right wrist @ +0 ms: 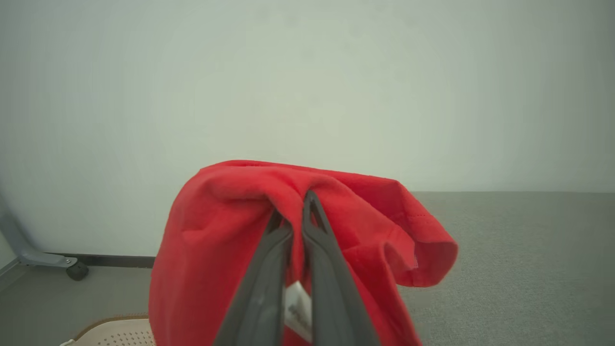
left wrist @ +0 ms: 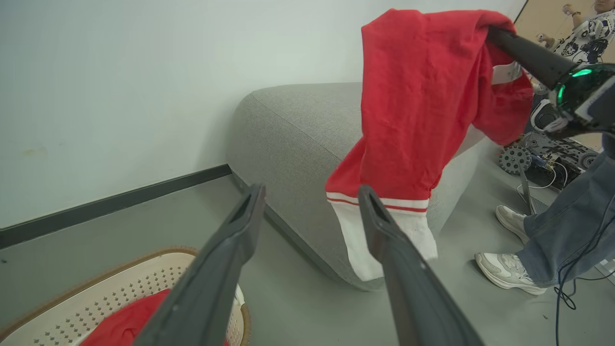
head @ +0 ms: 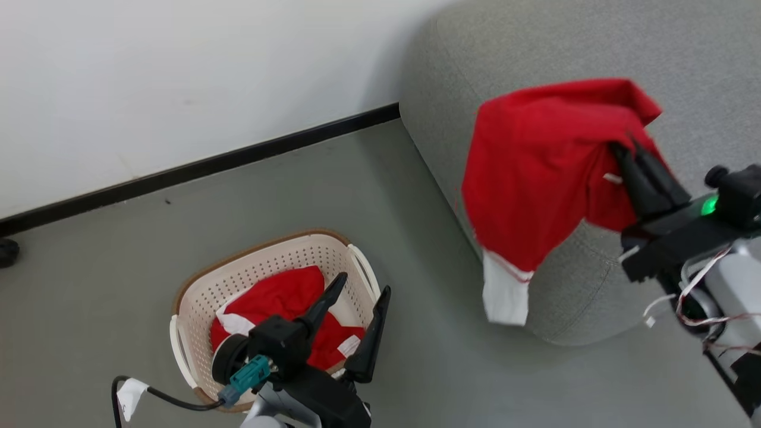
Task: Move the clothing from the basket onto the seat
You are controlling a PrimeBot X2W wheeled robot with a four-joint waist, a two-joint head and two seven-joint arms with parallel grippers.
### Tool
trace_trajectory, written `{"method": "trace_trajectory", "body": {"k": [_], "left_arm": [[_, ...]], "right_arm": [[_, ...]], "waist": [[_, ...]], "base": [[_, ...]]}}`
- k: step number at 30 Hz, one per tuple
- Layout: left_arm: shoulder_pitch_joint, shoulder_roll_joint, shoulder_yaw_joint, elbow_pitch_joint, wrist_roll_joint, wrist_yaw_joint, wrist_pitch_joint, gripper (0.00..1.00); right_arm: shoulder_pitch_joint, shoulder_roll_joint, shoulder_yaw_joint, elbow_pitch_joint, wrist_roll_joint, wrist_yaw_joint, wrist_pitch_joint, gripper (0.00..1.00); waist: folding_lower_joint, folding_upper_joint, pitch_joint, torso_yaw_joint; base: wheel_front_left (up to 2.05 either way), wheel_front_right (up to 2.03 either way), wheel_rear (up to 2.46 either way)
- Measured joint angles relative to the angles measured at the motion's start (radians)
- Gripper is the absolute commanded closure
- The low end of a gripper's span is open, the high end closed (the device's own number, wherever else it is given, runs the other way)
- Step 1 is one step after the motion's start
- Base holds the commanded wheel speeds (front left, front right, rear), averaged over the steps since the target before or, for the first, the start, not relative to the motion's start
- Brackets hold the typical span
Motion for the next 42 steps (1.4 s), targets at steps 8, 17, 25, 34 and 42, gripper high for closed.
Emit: {"method": "trace_trajectory", "body": {"k": [8, 17, 25, 34, 42], "left_arm": [[-0.045, 0.023, -0.015, -0.028, 0.019, -0.001, 0.045, 0.00], [-0.080, 0.038, -0.016, -0.052, 0.026, -0.001, 0.076, 0.00], [-0.080, 0.087, -0.004, -0.073, 0.047, 0.000, 0.112, 0.00], [-0.079, 0.162, 0.033, -0.110, 0.059, 0.012, 0.144, 0.00], [-0.057, 0.225, 0.057, -0.154, 0.071, 0.028, 0.182, 0.00]], "right_arm": [[-0.192, -0.066, -0.166, 0.039, 0.047, 0.001, 0.000, 1.00], [-0.337, -0.133, -0.310, 0.139, 0.092, 0.001, -0.003, 1.00], [-0.468, -0.142, -0.406, 0.251, 0.144, 0.001, -0.007, 1.00], [-0.560, -0.143, -0.453, 0.351, 0.144, 0.002, -0.007, 1.00], [-0.612, -0.140, -0.502, 0.443, 0.151, 0.011, -0.007, 1.00]], "waist": [[0.0001, 0.0000, 0.092, 0.006], [0.0002, 0.0001, 0.188, 0.028], [0.0002, 0.0000, 0.280, 0.049], [0.0001, 0.0001, 0.368, 0.054], [0.0000, 0.0001, 0.426, 0.021]], "base": [[0.00, 0.00, 0.00], [0.00, 0.00, 0.00], [0.00, 0.00, 0.00], [0.00, 0.00, 0.00], [0.00, 0.00, 0.00]]}}
